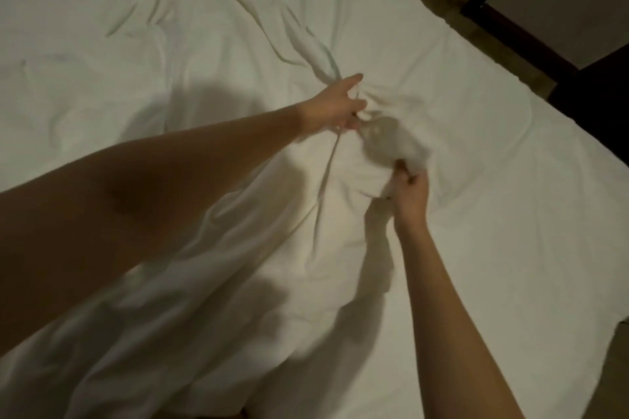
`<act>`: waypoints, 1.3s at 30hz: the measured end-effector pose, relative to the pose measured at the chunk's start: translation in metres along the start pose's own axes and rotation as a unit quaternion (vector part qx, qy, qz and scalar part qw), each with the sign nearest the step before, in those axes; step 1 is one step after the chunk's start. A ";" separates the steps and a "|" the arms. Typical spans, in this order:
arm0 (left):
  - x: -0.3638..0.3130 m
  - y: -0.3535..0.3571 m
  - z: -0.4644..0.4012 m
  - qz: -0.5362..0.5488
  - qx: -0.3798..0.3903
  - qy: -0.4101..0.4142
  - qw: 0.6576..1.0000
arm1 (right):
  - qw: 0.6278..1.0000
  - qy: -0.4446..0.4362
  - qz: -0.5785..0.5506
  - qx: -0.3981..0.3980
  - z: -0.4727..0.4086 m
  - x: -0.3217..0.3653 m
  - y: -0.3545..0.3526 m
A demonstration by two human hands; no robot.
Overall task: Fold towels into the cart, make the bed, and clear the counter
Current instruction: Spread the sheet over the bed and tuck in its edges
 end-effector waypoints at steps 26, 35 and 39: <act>0.079 0.111 0.058 -0.586 0.116 0.160 0.786 | 0.983 0.183 0.004 -0.009 0.036 -0.095 -0.054; 0.121 0.037 0.149 -0.587 0.078 0.156 0.791 | 0.972 0.232 0.027 0.011 0.157 -0.098 0.001; 0.123 0.003 0.187 -0.619 0.069 0.165 0.765 | 0.960 0.245 0.113 -0.079 0.159 -0.108 -0.027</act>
Point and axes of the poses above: each hand's wrist, its own z-axis away from the middle knuckle, its own y-axis out of the palm, x = y × z, the point moved 8 cm from there along -z, towards the middle knuckle, and after that the axes turned 8 degrees about z, right-handed, at the moved point
